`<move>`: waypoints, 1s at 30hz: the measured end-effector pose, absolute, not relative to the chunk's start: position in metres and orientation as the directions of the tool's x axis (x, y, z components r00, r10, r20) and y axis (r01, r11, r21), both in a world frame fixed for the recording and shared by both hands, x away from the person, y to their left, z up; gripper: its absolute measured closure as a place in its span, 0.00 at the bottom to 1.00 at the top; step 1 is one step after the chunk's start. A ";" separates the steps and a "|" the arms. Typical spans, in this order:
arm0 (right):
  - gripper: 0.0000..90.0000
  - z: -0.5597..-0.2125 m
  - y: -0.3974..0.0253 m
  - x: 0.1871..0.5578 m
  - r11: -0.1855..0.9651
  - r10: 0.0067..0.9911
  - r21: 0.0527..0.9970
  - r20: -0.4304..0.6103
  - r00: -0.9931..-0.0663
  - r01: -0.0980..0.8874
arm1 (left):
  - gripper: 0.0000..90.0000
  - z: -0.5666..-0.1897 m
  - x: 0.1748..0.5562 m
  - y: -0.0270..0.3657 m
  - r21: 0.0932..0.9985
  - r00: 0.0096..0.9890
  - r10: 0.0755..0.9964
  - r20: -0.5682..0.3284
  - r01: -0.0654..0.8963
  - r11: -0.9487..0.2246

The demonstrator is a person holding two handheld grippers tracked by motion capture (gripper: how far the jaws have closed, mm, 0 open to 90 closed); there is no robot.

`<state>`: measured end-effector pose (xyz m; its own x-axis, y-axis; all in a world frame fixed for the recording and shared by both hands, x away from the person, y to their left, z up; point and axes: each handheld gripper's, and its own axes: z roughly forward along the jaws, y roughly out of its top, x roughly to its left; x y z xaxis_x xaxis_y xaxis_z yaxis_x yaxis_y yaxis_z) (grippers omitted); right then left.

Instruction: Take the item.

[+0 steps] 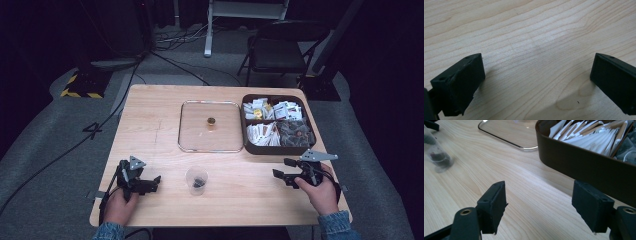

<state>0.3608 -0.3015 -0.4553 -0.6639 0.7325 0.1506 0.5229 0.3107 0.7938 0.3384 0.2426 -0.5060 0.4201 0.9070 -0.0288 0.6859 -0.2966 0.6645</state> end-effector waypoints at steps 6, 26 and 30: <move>0.32 -0.469 -0.302 0.362 0.348 0.744 0.775 0.114 -0.658 0.528 | 0.00 -0.506 0.338 0.243 0.664 0.421 0.907 -0.028 0.686 -0.298; 0.21 -0.504 -0.300 0.363 0.409 0.768 0.745 0.030 -0.640 0.526 | 0.00 -0.506 0.339 0.243 0.665 0.425 0.905 -0.026 0.683 -0.302; 0.18 -0.504 -0.298 0.363 0.433 0.773 0.737 -0.006 -0.635 0.520 | 0.00 -0.506 0.340 0.242 0.663 0.426 0.904 -0.025 0.684 -0.304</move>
